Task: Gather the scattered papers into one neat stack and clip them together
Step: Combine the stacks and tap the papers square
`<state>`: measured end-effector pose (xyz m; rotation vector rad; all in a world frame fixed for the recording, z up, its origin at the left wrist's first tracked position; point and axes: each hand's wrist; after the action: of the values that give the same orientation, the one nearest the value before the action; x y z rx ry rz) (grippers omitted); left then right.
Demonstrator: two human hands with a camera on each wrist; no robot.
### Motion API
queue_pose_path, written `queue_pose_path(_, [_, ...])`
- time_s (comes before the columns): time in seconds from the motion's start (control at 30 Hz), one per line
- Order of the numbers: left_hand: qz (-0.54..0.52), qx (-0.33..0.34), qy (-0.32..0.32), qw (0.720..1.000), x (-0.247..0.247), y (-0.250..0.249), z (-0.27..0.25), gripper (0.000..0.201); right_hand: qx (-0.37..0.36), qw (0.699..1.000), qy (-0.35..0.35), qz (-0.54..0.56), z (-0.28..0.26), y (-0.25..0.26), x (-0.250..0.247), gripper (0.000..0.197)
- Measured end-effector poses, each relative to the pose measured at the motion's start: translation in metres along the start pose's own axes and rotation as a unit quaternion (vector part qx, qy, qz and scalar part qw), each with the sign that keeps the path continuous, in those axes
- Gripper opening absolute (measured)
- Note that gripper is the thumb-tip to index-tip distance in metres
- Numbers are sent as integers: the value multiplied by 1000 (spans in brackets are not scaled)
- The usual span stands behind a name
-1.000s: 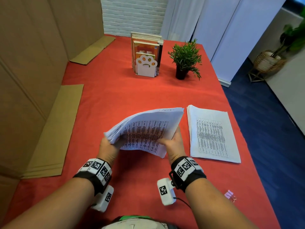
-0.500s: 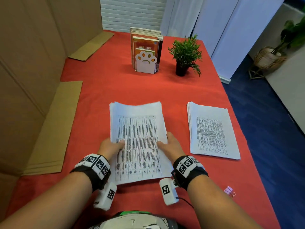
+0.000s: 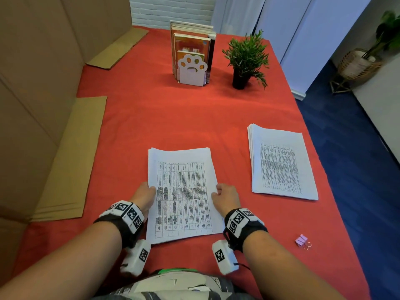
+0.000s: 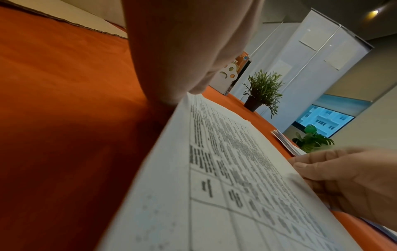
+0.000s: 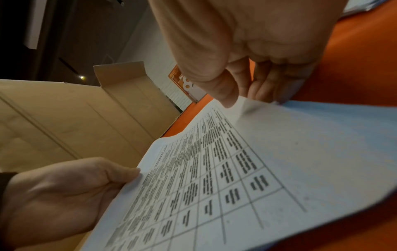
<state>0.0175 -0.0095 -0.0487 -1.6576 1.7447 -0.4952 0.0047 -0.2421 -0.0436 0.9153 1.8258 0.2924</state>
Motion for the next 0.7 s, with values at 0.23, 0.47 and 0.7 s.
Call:
queue_pose_path(0.23, [81,-8,-44,996,11,-17,-29,40,31,999,-17,-16,4,7,-2,37])
queue_pose_path(0.47, [126,25,-67,989,16,-12,-26,37,13,996,-51,-68,1,11,1,45])
queue_pose_path(0.7, [128,133,-122,975,24,-10,-36,22,-49,998,5,-29,-1,16,-3,56])
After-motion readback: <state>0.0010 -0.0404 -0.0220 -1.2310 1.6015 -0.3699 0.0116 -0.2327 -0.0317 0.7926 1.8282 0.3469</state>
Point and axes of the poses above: each hand's wrist, its own z-axis towards the middle knuckle, its own x-axis out of the palm, y = z × x
